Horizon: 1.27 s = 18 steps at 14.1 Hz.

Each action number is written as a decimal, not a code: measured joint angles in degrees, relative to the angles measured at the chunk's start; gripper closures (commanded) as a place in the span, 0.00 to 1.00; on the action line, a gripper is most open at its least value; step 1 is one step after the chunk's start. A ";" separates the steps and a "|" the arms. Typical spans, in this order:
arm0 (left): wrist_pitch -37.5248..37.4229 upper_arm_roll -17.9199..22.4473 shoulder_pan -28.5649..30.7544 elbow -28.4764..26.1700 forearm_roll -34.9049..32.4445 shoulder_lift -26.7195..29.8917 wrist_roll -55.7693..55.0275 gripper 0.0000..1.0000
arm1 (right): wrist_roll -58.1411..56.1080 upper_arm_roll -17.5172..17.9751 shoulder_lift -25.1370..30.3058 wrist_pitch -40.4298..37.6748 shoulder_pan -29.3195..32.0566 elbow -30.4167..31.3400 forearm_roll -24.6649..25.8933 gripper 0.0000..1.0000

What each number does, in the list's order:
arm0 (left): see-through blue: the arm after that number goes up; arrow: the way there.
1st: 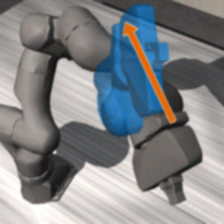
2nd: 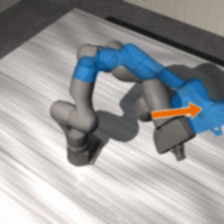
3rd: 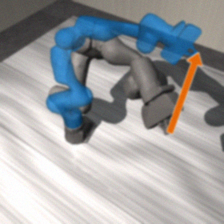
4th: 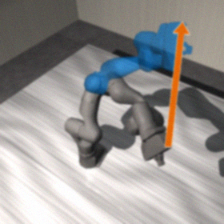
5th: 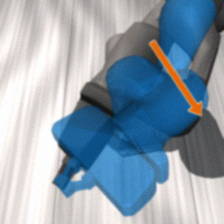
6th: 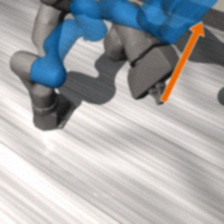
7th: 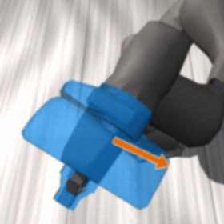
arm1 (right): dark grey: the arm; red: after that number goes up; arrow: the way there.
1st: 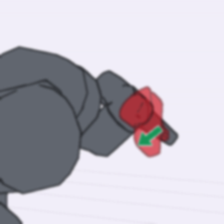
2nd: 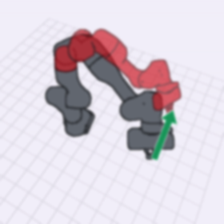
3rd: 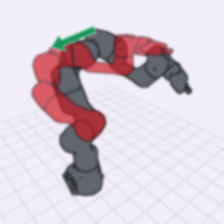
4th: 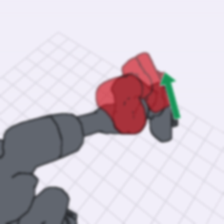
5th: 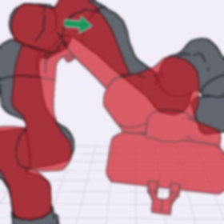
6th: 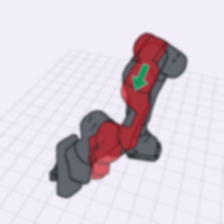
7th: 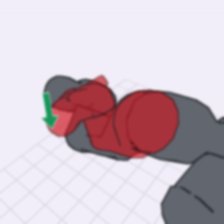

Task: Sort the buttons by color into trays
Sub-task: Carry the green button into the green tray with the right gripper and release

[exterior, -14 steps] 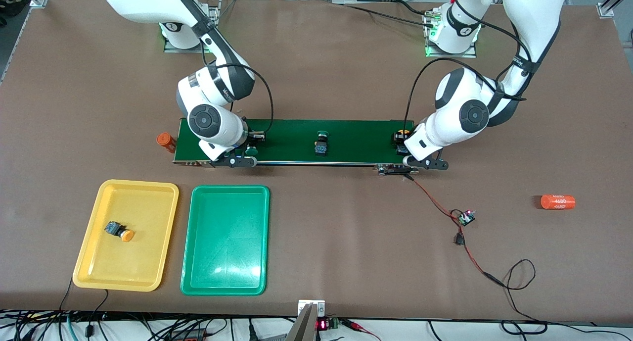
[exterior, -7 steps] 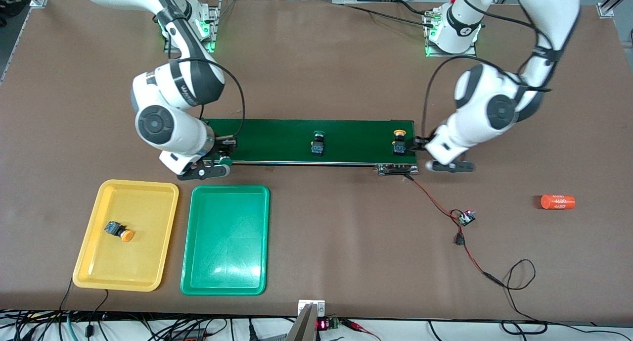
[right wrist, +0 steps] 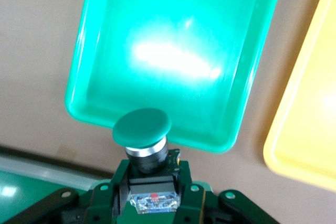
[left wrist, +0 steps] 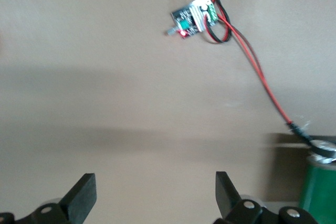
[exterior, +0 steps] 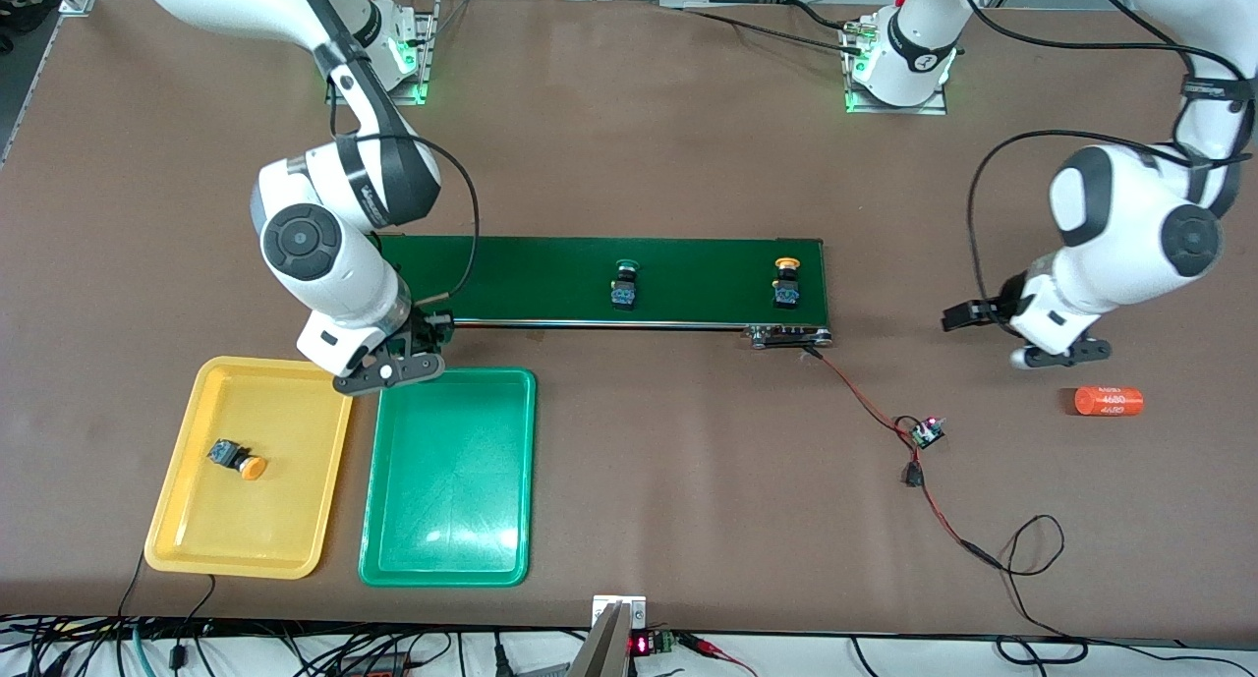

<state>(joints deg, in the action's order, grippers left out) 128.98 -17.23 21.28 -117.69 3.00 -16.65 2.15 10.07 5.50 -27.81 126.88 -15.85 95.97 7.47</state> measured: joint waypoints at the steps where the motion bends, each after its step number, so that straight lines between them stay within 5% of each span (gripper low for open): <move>1: 0.00 0.00 1.11 0.71 -0.15 -0.84 5.63 0.00 | -0.07 -0.46 -1.45 3.31 0.01 0.00 1.19 0.71; 7: 0.02 0.06 6.77 3.46 -0.94 -5.05 42.20 0.00 | -0.58 -3.25 -8.44 21.02 -0.03 -0.40 5.41 0.70; 10: 0.07 0.10 10.87 5.45 -9.19 -5.80 57.41 0.00 | -0.68 -3.89 -11.58 24.06 -0.07 -2.86 6.29 0.66; 12: 0.08 0.10 12.96 7.46 -14.05 -6.31 65.36 0.00 | -0.68 -4.02 -13.81 26.93 -0.12 -4.02 6.30 0.51; 13: 0.08 0.10 13.55 8.25 -15.37 -6.57 68.81 0.00 | -0.68 -4.03 -14.83 27.52 -0.18 -4.76 6.30 0.28; 15: 0.08 0.09 14.13 9.63 -16.87 -7.85 75.30 0.00 | -0.68 -4.20 -16.69 28.45 -0.31 -6.24 6.30 0.15; 18: 0.67 0.07 14.60 12.31 -16.98 -12.66 85.56 0.00 | -0.69 -4.80 -18.07 30.25 -0.51 -7.04 6.30 0.15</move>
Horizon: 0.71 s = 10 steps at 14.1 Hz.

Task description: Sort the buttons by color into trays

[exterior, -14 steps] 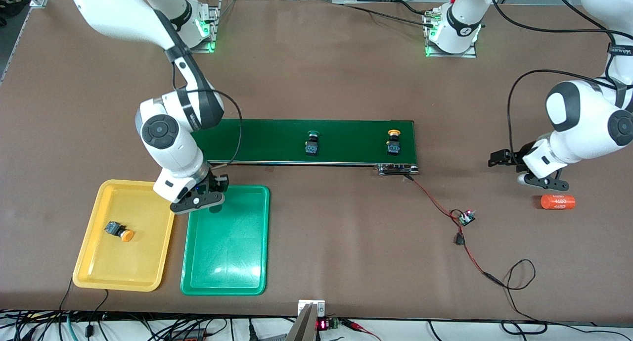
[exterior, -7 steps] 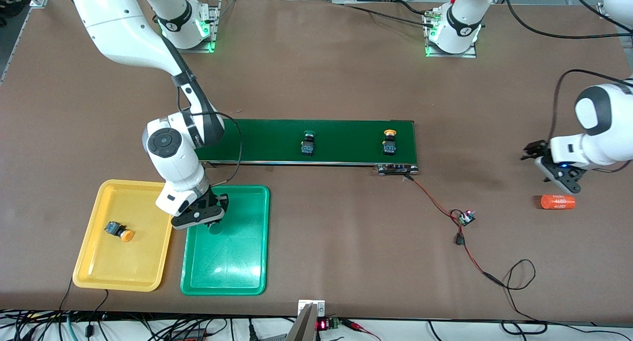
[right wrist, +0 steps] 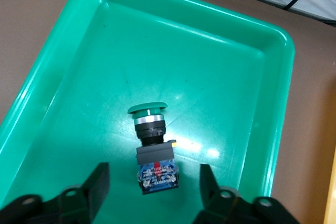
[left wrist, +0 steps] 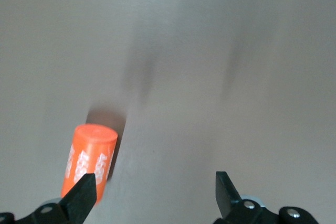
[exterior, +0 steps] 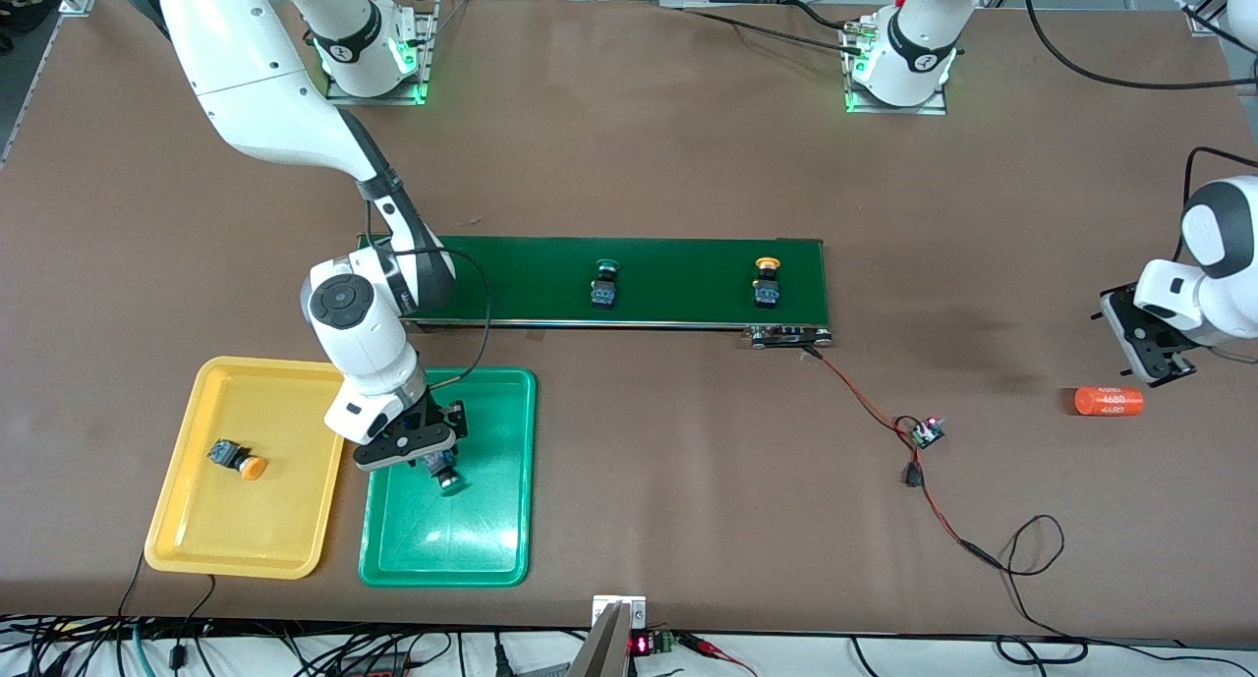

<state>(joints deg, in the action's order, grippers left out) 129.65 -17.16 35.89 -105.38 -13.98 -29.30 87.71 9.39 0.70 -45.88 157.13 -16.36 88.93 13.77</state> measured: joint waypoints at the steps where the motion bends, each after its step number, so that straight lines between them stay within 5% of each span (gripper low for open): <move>1: 0.70 0.01 0.50 1.11 0.00 -2.02 2.72 0.00 | 0.00 -0.03 -0.12 0.10 -0.10 -0.07 0.00 0.15; 6: 1.62 -0.05 2.79 6.52 0.00 -8.86 9.92 0.00 | 0.10 -0.04 0.30 -3.00 -0.68 -1.10 -0.37 0.11; 10: 1.62 -0.38 2.67 8.00 0.00 -9.30 10.66 0.00 | 0.43 0.00 6.24 -17.30 -3.05 -2.32 -3.43 0.02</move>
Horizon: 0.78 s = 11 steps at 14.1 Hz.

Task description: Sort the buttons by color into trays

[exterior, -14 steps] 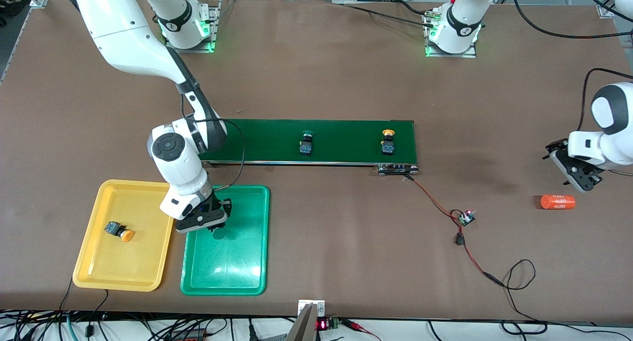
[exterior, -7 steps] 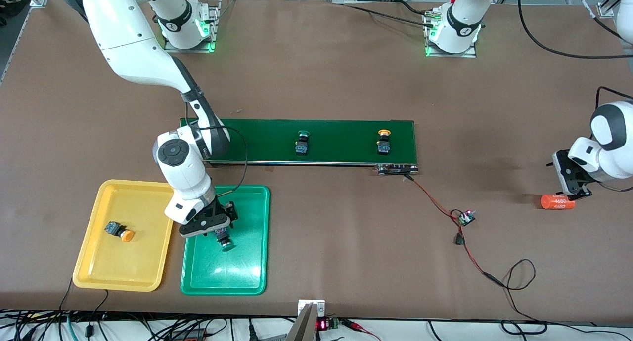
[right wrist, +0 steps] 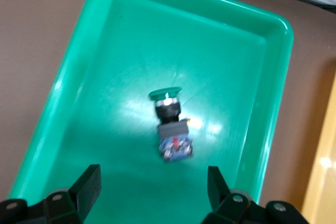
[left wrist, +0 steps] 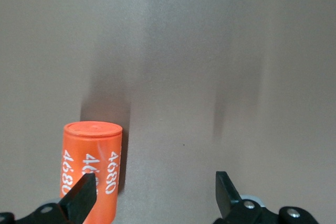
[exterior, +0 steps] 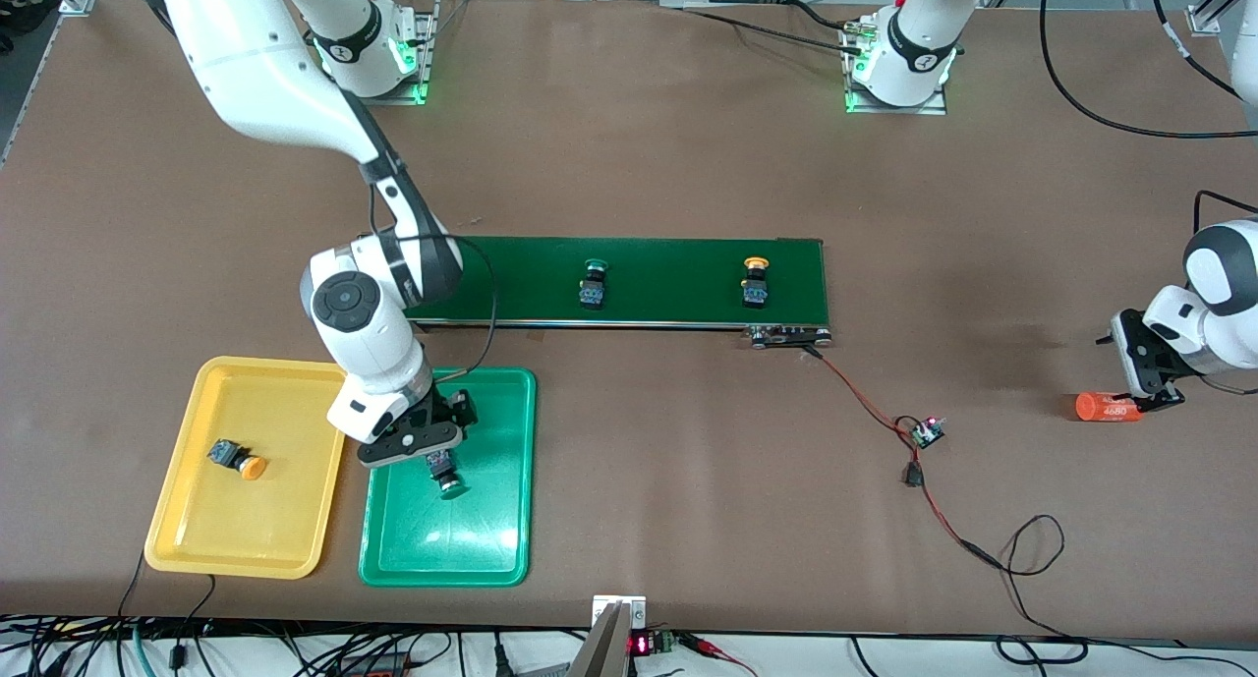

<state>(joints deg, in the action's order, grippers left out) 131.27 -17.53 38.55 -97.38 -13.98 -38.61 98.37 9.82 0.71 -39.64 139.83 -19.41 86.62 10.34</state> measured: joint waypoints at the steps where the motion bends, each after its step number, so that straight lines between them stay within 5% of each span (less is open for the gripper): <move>1: -0.01 -0.05 -0.04 0.00 0.00 -0.10 0.01 0.00 | 0.24 0.00 2.44 -3.88 -0.52 0.29 -0.24 0.01; 11: -0.02 -0.87 -0.33 3.04 0.00 -0.30 0.22 0.00 | -1.97 -0.86 25.90 -35.69 0.39 4.89 -0.34 0.00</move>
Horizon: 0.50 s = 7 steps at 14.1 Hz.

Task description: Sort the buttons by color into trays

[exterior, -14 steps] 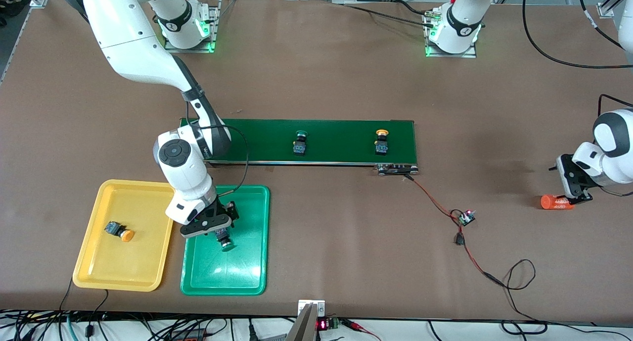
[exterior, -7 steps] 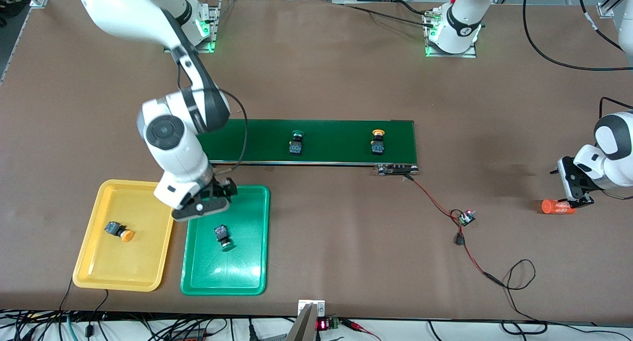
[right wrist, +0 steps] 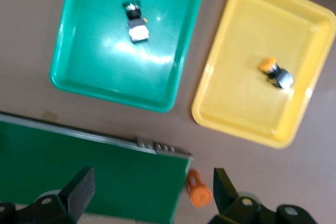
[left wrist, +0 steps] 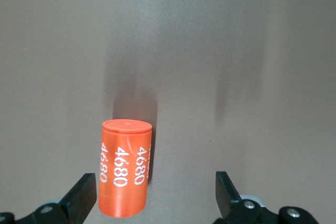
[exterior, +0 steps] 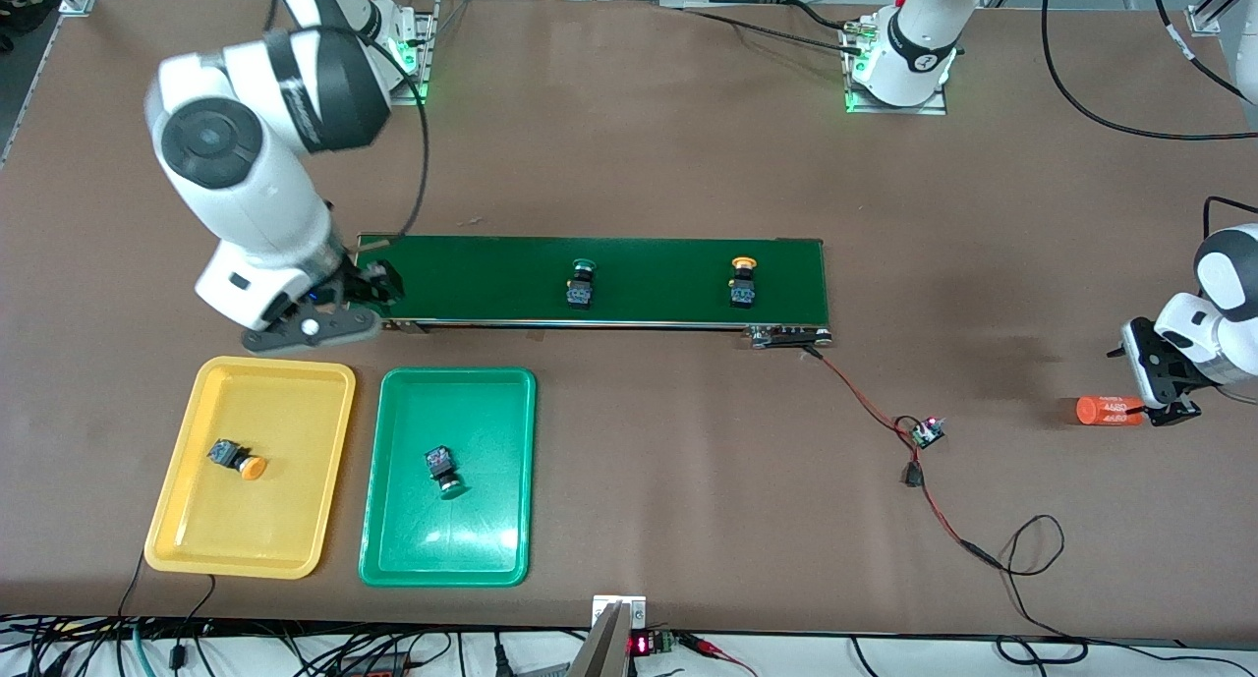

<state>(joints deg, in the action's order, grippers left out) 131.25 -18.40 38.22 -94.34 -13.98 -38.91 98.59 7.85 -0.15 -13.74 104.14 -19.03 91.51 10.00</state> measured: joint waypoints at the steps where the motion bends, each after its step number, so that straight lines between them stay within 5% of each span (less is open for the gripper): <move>1: -0.01 -0.02 -0.02 -0.01 0.00 -0.04 0.01 0.00 | -0.04 -0.11 1.88 -2.24 1.01 0.29 0.00 0.00; 7: 0.02 -0.05 -0.11 1.76 0.00 -0.88 0.09 0.00 | -6.97 -0.45 17.33 -5.08 11.19 9.66 -0.47 0.00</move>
<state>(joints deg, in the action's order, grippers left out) 131.27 -18.45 38.11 -92.58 -13.98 -39.79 98.68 0.88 -0.60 3.58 99.05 -7.84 101.17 9.53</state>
